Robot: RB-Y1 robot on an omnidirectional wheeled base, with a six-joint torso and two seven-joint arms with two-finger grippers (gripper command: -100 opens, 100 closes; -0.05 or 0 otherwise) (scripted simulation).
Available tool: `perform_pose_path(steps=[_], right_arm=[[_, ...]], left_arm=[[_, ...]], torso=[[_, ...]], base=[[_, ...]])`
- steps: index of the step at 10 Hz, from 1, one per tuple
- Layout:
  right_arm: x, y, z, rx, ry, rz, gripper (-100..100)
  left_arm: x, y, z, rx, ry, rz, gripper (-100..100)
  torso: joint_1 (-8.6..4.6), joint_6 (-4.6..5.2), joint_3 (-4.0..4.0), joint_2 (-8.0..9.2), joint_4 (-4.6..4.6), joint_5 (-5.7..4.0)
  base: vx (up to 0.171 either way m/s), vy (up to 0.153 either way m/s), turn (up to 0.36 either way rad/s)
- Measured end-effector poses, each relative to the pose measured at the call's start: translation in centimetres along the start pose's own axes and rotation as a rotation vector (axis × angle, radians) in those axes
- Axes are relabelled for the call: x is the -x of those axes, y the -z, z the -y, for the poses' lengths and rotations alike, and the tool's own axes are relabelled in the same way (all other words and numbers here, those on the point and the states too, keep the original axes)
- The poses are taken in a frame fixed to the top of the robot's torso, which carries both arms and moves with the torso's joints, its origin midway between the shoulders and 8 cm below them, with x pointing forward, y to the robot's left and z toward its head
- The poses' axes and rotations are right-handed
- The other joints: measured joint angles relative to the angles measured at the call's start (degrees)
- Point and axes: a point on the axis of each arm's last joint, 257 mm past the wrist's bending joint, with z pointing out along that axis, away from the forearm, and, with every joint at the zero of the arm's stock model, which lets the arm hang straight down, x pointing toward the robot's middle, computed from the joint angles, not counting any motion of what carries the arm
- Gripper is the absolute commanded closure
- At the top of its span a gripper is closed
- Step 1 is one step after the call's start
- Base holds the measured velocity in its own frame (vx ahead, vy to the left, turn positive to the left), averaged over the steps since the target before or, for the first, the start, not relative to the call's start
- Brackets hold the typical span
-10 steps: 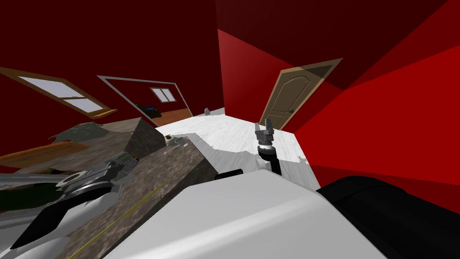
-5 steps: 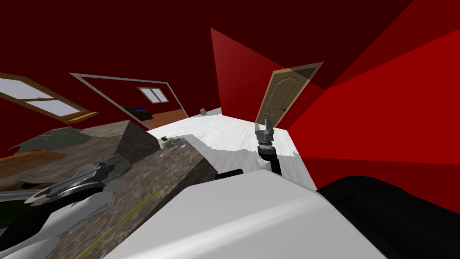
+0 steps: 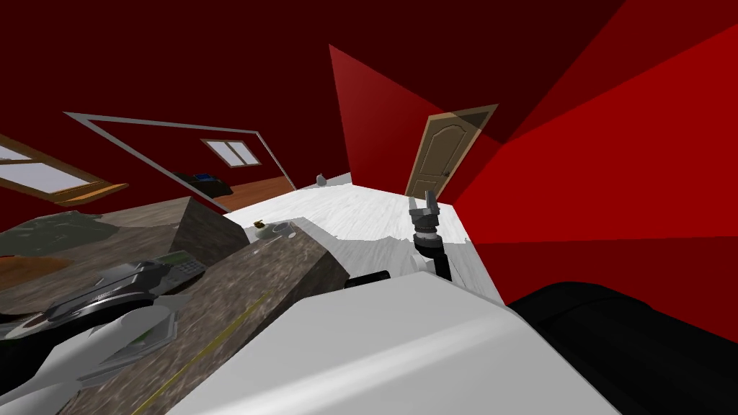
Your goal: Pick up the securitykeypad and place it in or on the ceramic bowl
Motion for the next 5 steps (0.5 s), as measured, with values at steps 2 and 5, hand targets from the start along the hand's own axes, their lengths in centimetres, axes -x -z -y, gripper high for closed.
perform_pose_path(steps=[2, 5], right_arm=[[0.0, 0.0, 0.0, 0.0, 0.0, 0.0, 0], [0.0, 0.0, 0.0, 0.0, 0.0, 0.0, 0]], left_arm=[[0.4, -0.5, -0.9, 0.024, 0.013, -0.007, 100], [0.8, -1.0, -1.9, 0.054, 0.042, -0.015, 100]], torso=[[0.13, 0.01, 0.07, 0.11, 0.05, -0.01], [0.2, -0.02, 0.08, 0.07, 0.1, -0.01]], base=[[-0.069, 0.067, -0.117], [-0.054, 0.06, -0.113]])
